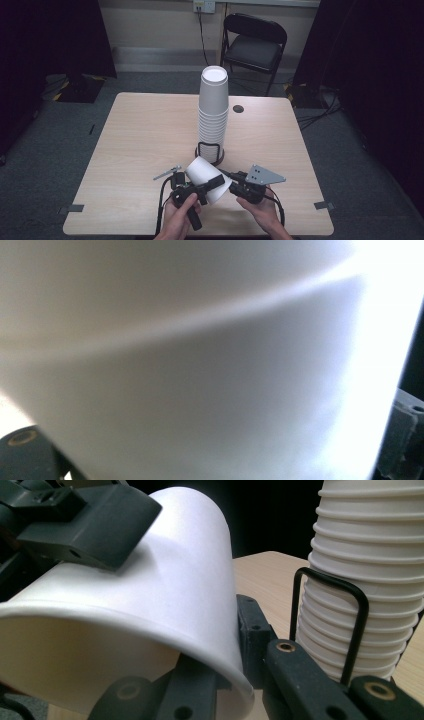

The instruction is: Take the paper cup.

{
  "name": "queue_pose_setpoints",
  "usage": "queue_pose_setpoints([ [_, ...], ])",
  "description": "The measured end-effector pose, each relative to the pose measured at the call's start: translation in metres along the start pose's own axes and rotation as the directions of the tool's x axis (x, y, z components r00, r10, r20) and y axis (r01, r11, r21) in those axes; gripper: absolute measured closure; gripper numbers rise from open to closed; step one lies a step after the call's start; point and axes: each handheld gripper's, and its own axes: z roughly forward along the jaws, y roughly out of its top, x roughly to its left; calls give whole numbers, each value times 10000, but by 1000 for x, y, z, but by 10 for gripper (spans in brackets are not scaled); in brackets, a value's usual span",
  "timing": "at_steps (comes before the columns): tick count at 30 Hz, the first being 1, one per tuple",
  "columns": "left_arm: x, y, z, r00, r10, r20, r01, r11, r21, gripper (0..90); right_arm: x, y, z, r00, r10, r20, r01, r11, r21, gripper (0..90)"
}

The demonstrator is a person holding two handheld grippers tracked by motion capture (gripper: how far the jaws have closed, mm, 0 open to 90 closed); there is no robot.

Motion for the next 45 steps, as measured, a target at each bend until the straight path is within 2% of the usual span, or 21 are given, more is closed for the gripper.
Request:
queue_pose_setpoints([
  [4,1,1,-2,10000,34,85,-35,10000,87,77,0,0,0,10000,4,-62,-4,10000,23,862],
  [7,3,3,-3,9995,-118,301,111,9997,229,82,-1,0,0,10000,78,-59,-77,10000,55,862],
  [13,7,5,-9,9983,-456,370,447,9987,242,89,-1,0,0,9997,214,145,-215,9997,102,863],
  [16,6,8,-15,9994,-194,270,191,9998,109,82,-6,0,-4,9986,478,220,-479,9989,16,863],
  [18,6,12,-19,9997,224,-31,-224,9997,54,72,-8,0,-5,9983,526,243,-526,9986,2,863],
  [19,6,15,-20,9978,610,-253,-608,9981,89,31,-7,0,-5,9990,391,208,-394,9991,152,863],
  [20,6,15,-20,9978,610,-253,-608,9981,89,25,-7,0,-5,9991,376,204,-381,9990,226,863],
  [22,6,19,-24,9951,948,-272,-944,9954,165,58,-6,-1,-3,9990,426,153,-430,9986,296,863],
  [26,10,23,-31,9917,1158,-564,-1161,9932,-13,68,-9,0,-5,9988,478,93,-483,9970,601,862],
  [28,11,26,-32,9916,1087,-701,-1095,9940,-72,63,-10,0,-6,9986,503,142,-511,9966,647,862],
  [29,13,30,-35,9876,1270,-926,-1297,9913,-238,66,-12,1,-8,9982,556,217,-573,9947,853,862],
  [30,13,30,-35,9876,1270,-926,-1297,9913,-238,68,-12,1,-8,9982,556,217,-573,9947,853,862],
  [31,14,33,-36,9856,1406,-938,-1437,9892,-272,70,-13,1,-10,9976,617,315,-652,9896,1282,862],
  [33,14,35,-37,9822,1591,-996,-1637,9857,-392,86,-14,2,-10,9973,675,291,-709,9882,1359,862],
  [34,15,37,-38,9770,1848,-1064,-1899,9810,-404,86,-14,2,-10,9972,688,307,-726,9865,1466,862],
  [35,15,38,-39,9740,1961,-1137,-2023,9783,-452,149,-15,2,-10,9970,728,247,-760,9821,1722,862],
  [36,15,39,-39,9726,2066,-1067,-2122,9762,-443,149,-15,2,-10,9970,728,247,-760,9821,1722,862],
  [38,15,43,-41,9599,2379,-1481,-2466,9682,-431,143,-16,3,-9,9959,873,226,-900,9772,1924,862],
  [40,16,46,-44,9503,2670,-1599,-2752,9609,-312,156,-17,3,-9,9946,1014,224,-1038,9718,2118,862],
  [44,17,51,-46,9437,2915,-1563,-2965,9550,-92,163,-20,1,-7,9912,1288,307,-1323,9532,2720,862],
  [45,16,52,-46,9309,3307,-1550,-3336,9427,74,163,-19,1,-6,9912,1303,254,-1317,9419,3091,862],
])
